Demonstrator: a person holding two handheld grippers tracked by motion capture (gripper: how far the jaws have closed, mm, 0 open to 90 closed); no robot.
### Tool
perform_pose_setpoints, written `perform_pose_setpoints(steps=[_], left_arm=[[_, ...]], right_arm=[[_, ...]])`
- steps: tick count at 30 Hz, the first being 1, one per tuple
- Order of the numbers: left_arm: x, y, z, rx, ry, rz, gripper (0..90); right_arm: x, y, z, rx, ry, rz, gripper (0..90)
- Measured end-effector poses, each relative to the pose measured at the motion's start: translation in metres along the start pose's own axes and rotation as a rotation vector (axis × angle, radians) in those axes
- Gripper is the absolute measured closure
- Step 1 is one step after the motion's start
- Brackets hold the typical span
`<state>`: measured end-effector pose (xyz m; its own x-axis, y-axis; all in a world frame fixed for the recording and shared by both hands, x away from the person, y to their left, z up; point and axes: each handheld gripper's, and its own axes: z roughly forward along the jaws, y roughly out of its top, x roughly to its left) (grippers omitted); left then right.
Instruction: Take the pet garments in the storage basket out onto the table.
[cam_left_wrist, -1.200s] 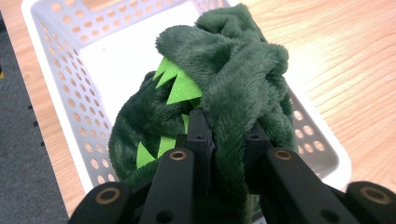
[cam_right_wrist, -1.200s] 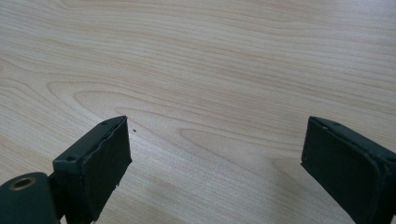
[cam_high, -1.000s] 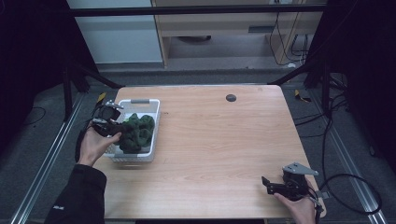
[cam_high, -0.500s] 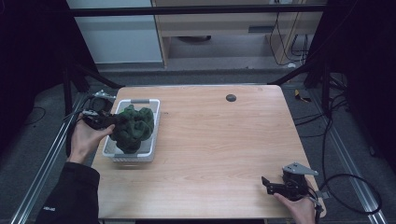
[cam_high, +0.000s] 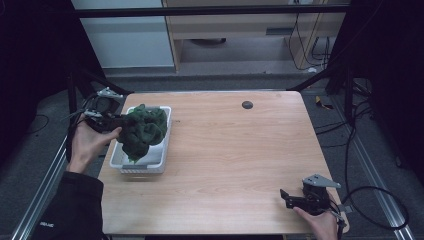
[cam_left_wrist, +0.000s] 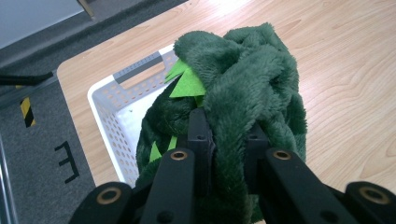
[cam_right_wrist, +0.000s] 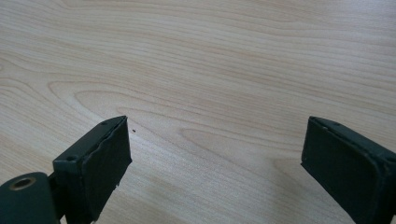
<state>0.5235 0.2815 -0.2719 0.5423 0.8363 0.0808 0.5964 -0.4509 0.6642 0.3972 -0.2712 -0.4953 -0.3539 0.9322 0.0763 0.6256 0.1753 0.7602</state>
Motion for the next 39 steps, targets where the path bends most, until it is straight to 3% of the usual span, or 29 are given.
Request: perform_pose_setpoints(steps=[20, 29, 30, 36, 39], left_arm=[[-0.023, 0.019, -0.031, -0.033, -0.028, 0.081, 79.1], [-0.04, 0.027, -0.03, -0.038, -0.061, 0.144, 79.0], [-0.043, 0.028, -0.029, -0.031, -0.072, 0.134, 79.0], [-0.054, 0.033, -0.03, -0.047, -0.082, 0.171, 79.0], [-0.059, 0.037, -0.031, -0.043, -0.092, 0.169, 79.0]], right_arm=[[0.0, 0.0, 0.0, -0.002, -0.002, -0.003, 8.3], [0.0, 0.0, -0.002, -0.016, -0.014, 0.002, 8.4], [-0.001, 0.0, -0.002, -0.017, -0.015, 0.0, 8.4], [-0.001, 0.0, -0.002, -0.022, -0.016, -0.004, 8.5], [-0.001, 0.001, -0.002, -0.022, -0.016, -0.007, 8.5]])
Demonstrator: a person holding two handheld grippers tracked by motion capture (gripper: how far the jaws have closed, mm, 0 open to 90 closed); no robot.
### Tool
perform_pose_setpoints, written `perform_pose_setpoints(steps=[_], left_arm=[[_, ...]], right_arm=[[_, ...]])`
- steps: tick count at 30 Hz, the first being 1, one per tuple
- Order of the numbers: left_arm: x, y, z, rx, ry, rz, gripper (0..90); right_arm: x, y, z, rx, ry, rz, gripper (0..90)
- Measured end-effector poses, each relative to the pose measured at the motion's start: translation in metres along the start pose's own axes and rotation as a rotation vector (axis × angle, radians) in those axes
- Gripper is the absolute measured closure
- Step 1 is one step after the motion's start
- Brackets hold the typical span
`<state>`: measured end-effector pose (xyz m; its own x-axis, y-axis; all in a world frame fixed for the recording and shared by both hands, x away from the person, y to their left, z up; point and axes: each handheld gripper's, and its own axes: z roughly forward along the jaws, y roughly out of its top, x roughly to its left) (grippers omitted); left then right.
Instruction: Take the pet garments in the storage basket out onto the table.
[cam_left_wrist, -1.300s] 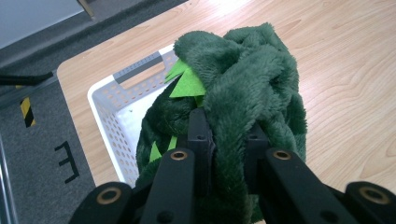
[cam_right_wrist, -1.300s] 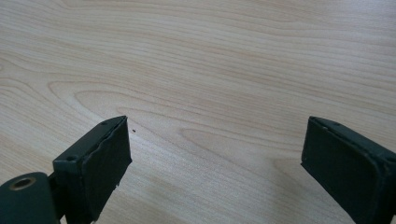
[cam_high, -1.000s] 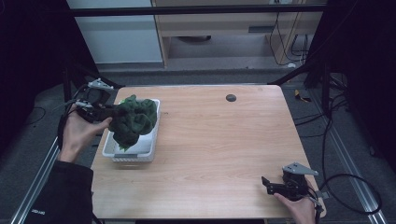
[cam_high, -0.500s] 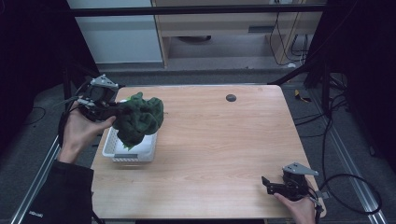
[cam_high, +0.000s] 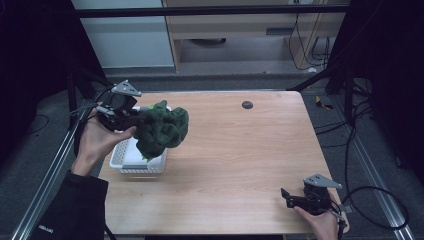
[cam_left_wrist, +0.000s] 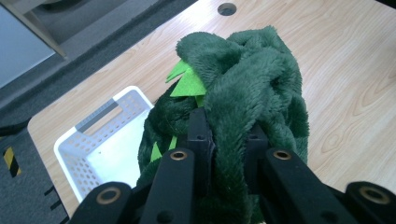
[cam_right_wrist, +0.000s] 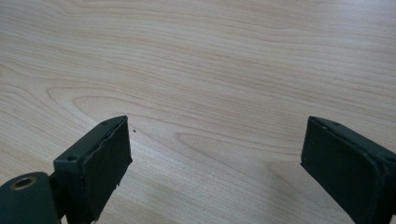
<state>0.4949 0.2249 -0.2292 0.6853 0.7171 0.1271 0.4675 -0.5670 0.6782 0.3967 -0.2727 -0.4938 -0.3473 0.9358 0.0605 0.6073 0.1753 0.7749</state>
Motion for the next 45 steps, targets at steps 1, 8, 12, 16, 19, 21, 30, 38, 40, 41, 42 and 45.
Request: perform_pose_setpoints(steps=[1, 8, 12, 16, 19, 21, 30, 38, 40, 41, 42, 45], left_arm=[[-0.001, 0.002, 0.0, -0.007, 0.004, 0.011, 79.0], [-0.011, 0.012, 0.003, -0.004, -0.019, 0.031, 79.0], [-0.017, 0.018, 0.008, 0.003, -0.03, 0.048, 79.0], [-0.024, 0.023, 0.011, 0.005, -0.038, 0.061, 79.0], [-0.03, 0.028, 0.012, 0.001, -0.045, 0.071, 78.9], [-0.033, 0.031, 0.013, 0.005, -0.048, 0.083, 78.9], [-0.047, 0.04, 0.023, 0.014, -0.075, 0.116, 79.0], [-0.058, 0.047, 0.034, 0.022, -0.106, 0.141, 78.9], [-0.061, 0.048, 0.037, 0.024, -0.114, 0.145, 79.0], [-0.062, 0.049, 0.039, 0.027, -0.117, 0.148, 78.9], [-0.064, 0.05, 0.04, 0.03, -0.12, 0.151, 78.9], [-0.069, 0.051, 0.046, 0.039, -0.13, 0.161, 78.9]], right_arm=[[0.001, 0.0, 0.0, 0.004, 0.003, 0.01, 8.5], [0.0, 0.0, 0.0, -0.001, 0.0, 0.001, 8.5], [0.0, 0.0, 0.0, -0.001, 0.002, 0.001, 8.5], [0.0, 0.0, 0.0, -0.004, 0.001, 0.001, 8.5], [0.0, 0.001, -0.001, -0.003, 0.004, 0.011, 8.5], [0.0, 0.001, -0.001, -0.004, 0.004, 0.011, 8.5], [0.0, 0.001, -0.001, -0.008, 0.004, 0.011, 8.5], [0.0, 0.001, -0.001, -0.009, 0.006, 0.013, 8.4], [0.0, 0.001, -0.001, -0.01, 0.007, 0.012, 8.5], [0.0, 0.001, -0.001, -0.011, 0.006, 0.013, 8.4], [0.0, 0.001, -0.001, -0.01, 0.007, 0.014, 8.5], [-0.001, 0.001, -0.001, -0.013, 0.003, 0.006, 8.5]])
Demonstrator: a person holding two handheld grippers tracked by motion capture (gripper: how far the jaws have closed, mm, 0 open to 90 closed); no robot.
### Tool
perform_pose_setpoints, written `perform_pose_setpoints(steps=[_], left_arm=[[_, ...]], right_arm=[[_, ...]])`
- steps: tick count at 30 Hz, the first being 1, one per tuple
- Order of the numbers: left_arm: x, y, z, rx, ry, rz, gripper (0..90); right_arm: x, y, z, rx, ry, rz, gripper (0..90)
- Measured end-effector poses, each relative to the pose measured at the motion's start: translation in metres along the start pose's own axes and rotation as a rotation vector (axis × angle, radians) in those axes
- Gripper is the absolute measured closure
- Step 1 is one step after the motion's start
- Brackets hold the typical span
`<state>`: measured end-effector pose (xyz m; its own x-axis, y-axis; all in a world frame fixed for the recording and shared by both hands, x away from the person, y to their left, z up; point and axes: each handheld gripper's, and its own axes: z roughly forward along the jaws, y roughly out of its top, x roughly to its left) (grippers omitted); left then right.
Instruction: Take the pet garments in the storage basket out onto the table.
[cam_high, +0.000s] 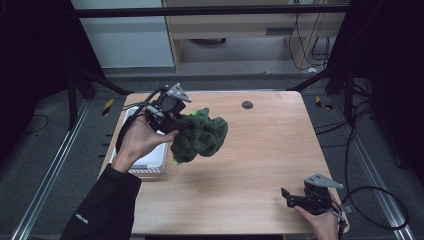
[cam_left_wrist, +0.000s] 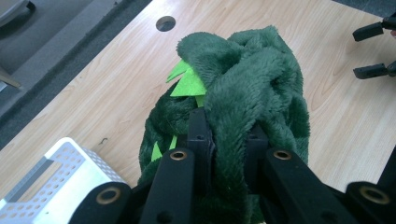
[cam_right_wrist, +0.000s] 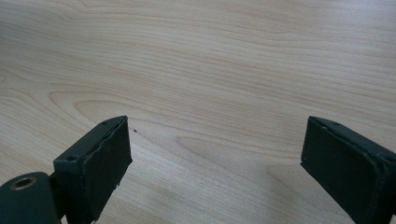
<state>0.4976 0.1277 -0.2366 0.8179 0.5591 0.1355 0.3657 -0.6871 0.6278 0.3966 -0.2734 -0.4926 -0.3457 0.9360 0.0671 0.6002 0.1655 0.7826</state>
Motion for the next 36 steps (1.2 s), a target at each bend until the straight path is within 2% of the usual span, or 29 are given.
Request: perform_pose_setpoints(steps=[17, 36], left_arm=[[-0.015, 0.005, 0.042, 0.061, -0.056, 0.039, 78.8], [-0.029, 0.0, 0.092, 0.101, -0.117, 0.043, 78.5]], right_arm=[[0.0, 0.0, 0.0, -0.003, 0.007, 0.001, 8.5], [0.001, 0.0, -0.001, -0.001, 0.012, 0.008, 8.5]])
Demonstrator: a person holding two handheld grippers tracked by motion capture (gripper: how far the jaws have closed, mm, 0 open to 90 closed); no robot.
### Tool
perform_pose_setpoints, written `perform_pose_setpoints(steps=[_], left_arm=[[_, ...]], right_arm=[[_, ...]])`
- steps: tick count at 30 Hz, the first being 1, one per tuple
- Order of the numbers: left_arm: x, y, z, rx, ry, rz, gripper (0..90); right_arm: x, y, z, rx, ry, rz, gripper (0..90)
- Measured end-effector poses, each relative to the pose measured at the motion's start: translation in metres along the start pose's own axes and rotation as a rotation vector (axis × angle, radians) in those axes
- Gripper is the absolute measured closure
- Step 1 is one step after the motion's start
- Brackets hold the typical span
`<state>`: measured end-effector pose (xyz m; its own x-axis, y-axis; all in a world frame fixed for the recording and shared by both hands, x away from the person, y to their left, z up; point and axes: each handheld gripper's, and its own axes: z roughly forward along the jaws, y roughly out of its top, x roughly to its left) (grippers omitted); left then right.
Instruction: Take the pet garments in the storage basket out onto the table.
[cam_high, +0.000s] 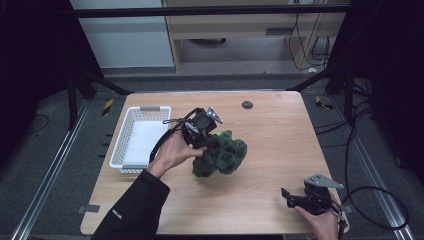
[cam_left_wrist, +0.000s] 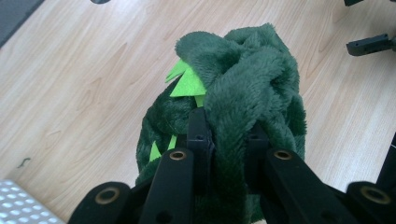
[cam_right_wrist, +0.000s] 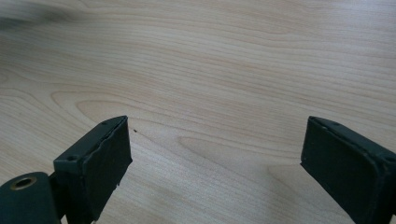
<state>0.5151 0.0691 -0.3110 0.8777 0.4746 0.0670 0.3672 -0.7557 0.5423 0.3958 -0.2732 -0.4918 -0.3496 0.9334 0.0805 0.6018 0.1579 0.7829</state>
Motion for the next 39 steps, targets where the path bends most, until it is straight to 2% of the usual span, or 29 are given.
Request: perform_pose_setpoints(steps=[15, 25, 34, 39], left_arm=[[-0.001, -0.01, 0.031, 0.038, -0.026, -0.004, 77.1], [0.0, -0.022, 0.053, 0.089, -0.055, -0.023, 72.4], [0.001, -0.034, 0.066, 0.098, -0.071, -0.054, 61.0], [0.001, -0.04, 0.07, 0.102, -0.081, -0.057, 50.3]], right_arm=[[0.0, 0.0, 0.0, 0.004, 0.0, -0.011, 8.5], [0.0, 0.0, 0.0, 0.004, -0.003, -0.012, 8.5], [0.0, -0.001, 0.001, 0.006, -0.005, -0.016, 8.5], [0.0, -0.001, 0.001, 0.008, -0.005, -0.015, 8.4]])
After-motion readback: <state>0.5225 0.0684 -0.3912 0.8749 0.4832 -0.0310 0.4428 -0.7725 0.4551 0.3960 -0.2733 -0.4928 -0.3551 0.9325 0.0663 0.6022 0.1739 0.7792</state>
